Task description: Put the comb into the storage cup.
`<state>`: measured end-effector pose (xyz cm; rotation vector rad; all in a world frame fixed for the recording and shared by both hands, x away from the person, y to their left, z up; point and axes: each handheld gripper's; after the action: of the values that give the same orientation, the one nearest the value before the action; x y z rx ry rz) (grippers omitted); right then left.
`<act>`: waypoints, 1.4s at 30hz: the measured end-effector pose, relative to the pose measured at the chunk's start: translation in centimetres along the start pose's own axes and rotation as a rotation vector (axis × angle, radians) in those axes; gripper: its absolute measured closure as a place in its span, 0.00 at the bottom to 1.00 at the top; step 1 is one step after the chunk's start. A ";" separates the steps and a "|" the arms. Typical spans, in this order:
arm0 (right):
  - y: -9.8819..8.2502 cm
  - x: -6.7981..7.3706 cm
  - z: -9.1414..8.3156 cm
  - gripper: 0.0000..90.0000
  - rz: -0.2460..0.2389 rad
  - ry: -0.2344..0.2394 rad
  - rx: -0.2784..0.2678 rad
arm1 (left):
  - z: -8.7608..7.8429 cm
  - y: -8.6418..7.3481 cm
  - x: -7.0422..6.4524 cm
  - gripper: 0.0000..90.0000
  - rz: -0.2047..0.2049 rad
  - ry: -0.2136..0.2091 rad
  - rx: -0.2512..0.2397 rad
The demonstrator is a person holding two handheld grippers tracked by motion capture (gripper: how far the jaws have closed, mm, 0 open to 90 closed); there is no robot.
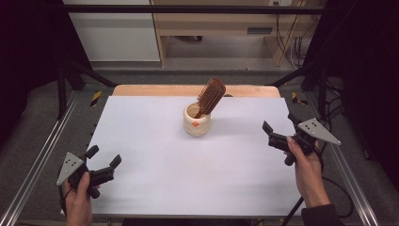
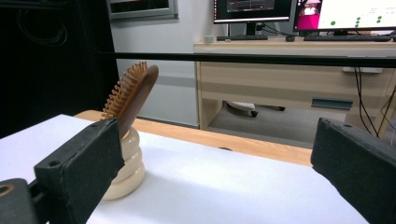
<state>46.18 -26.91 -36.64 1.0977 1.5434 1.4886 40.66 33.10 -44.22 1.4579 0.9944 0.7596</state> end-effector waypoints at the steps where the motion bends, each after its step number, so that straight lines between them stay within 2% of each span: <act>1: -0.2 0.0 -0.1 0.03 0.001 0.001 -0.001 | 0.0 0.0 0.1 0.03 -0.001 0.002 0.000; 7: -1.7 -0.2 -0.8 0.03 0.003 0.007 0.014 | -0.1 -0.1 0.3 0.03 -0.018 0.002 -0.010; 14: -3.4 -0.4 -1.4 0.03 0.002 0.006 0.035 | -0.1 0.0 0.3 0.03 -0.011 -0.003 -0.019; 22: -4.4 -0.5 -2.0 0.03 0.005 0.015 0.050 | -0.2 0.0 0.3 0.03 -0.008 -0.006 -0.022; 31: -5.7 -0.4 -2.8 0.03 -0.002 0.022 0.070 | -0.1 0.2 -0.2 0.03 0.029 -0.032 -0.017; 42: -7.2 0.0 -3.2 0.03 -0.010 0.039 0.088 | -1.0 0.2 -0.4 0.03 0.033 -0.040 -0.028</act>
<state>42.58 -27.92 -43.56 1.1152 1.6524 1.4558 39.65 33.19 -43.82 1.4632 0.9281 0.7618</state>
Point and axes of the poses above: each handheld gripper's, and its own axes: z roughly forward along the jaws, y roughly out of its top, x roughly to its left, and after that the axes turned 1 degree about z, right-handed
